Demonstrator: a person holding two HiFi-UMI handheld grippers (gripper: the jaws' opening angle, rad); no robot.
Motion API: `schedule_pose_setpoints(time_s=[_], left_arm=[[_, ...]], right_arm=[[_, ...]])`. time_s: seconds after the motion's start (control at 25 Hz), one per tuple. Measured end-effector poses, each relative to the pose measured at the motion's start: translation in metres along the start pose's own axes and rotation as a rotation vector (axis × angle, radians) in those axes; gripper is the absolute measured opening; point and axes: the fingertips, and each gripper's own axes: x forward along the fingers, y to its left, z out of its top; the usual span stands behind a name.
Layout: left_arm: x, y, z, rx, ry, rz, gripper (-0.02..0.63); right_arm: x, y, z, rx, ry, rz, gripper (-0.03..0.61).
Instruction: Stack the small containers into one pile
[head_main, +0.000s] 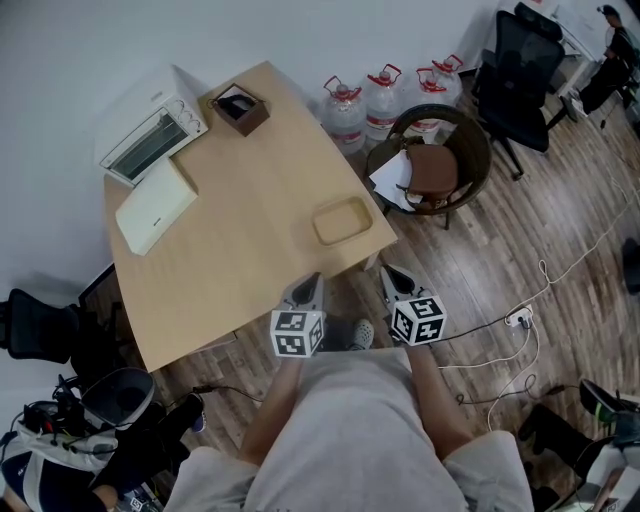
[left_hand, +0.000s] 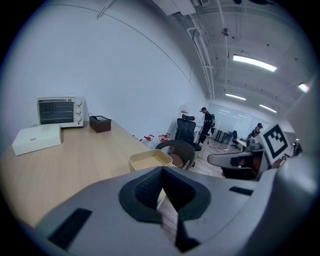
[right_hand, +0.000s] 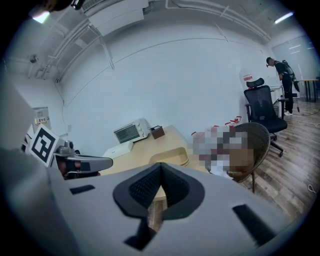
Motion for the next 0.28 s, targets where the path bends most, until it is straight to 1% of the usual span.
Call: schedule_pose_setpoints(time_s=[0.28], left_arm=[[0.0017, 0.0012, -0.0030, -0.004, 0.008, -0.001, 0.005]], right_arm=[[0.0004, -0.0007, 0.0003, -0.002, -0.001, 0.001, 0.005]])
